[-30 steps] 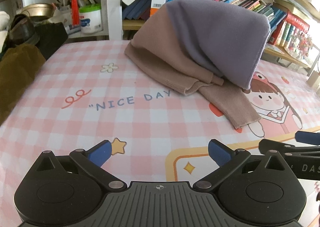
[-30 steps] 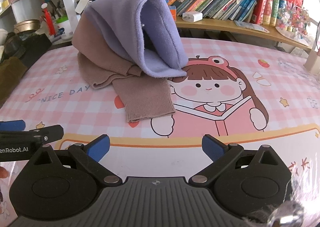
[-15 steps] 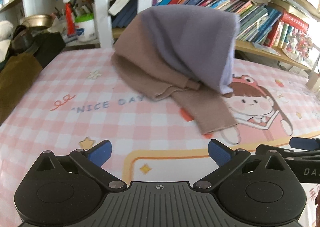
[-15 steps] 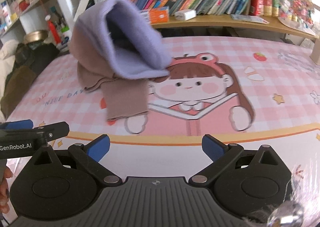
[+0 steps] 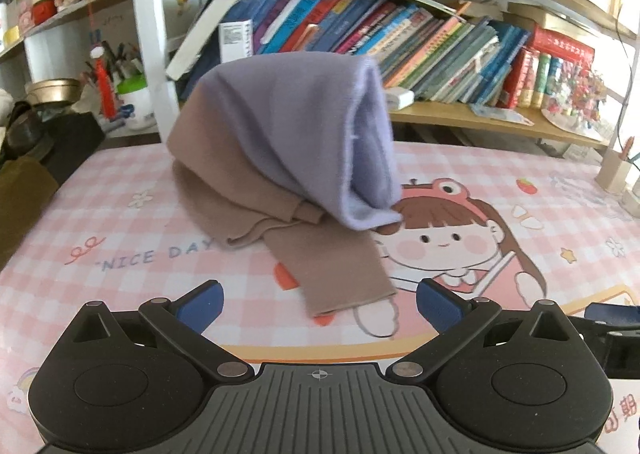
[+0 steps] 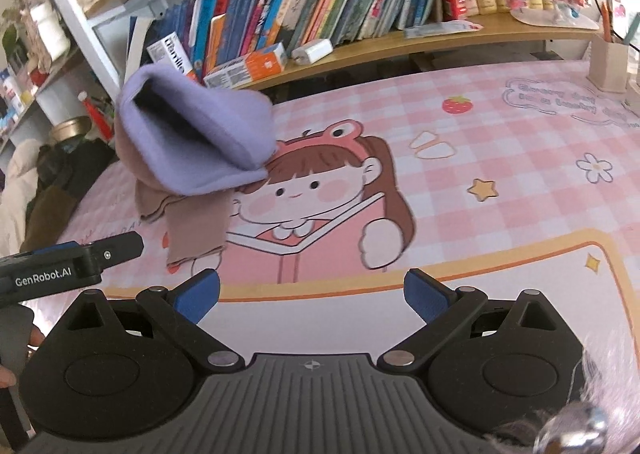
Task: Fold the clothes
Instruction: 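Move both tools toward the sweater and grasp its lavender edge with the left gripper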
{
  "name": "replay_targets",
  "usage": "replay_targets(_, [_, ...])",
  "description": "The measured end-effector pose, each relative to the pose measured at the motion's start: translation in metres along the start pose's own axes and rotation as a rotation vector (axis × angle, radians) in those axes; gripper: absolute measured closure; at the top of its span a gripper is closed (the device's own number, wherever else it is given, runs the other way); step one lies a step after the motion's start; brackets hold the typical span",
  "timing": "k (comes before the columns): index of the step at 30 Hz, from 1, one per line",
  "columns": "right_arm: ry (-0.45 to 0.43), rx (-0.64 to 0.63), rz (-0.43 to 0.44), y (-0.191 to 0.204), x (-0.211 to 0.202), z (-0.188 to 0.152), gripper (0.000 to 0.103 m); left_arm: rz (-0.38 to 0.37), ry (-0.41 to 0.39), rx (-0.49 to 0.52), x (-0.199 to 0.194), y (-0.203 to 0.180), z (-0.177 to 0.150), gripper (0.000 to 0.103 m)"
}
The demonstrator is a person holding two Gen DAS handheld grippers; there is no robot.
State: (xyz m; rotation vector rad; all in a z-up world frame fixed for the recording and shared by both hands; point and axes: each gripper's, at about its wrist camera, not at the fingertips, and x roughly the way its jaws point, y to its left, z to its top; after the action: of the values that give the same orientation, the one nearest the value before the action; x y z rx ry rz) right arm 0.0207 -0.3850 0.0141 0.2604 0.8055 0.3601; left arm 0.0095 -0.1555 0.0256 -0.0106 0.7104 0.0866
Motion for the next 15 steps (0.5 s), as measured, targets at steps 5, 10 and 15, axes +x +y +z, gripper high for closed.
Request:
replay_targets(5, [-0.015,0.033,0.014,-0.017,-0.002,0.002,0.004,-0.02,-0.012,-0.003,0.012,-0.013,0.016,0.0])
replay_targets(10, [-0.021,0.106,0.043,-0.035,-0.004,0.002,0.0,0.016,-0.036,0.004,0.026,-0.025,0.035,0.0])
replay_targets(15, [-0.018,0.179,0.077,-0.048,-0.006,0.004,0.0,0.149,-0.073,0.008,0.038,-0.027,0.053,0.0])
